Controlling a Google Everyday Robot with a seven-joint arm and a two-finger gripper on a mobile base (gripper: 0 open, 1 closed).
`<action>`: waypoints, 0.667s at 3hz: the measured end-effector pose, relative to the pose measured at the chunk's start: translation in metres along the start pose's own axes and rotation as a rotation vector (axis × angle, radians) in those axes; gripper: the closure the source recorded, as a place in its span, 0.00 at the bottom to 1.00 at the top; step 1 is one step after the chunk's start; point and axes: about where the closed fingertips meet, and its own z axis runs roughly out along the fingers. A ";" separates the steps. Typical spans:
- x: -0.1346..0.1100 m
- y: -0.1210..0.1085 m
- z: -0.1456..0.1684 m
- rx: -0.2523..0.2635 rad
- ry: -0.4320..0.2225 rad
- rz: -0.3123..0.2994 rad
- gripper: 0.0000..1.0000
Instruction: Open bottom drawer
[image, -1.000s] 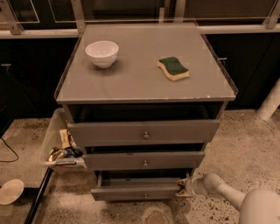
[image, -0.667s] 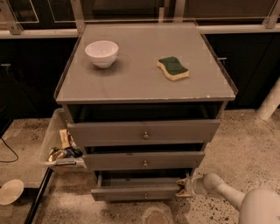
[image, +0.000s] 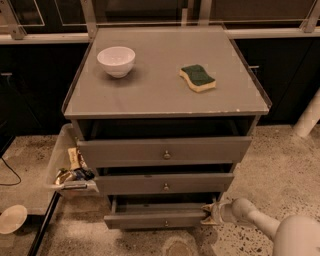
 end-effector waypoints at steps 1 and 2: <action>-0.003 0.008 0.002 -0.010 -0.029 -0.009 0.11; 0.008 0.037 -0.009 -0.032 -0.046 -0.003 0.08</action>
Offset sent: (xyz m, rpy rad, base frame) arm -0.0838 -0.0389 -0.0175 0.0543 0.0504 0.0330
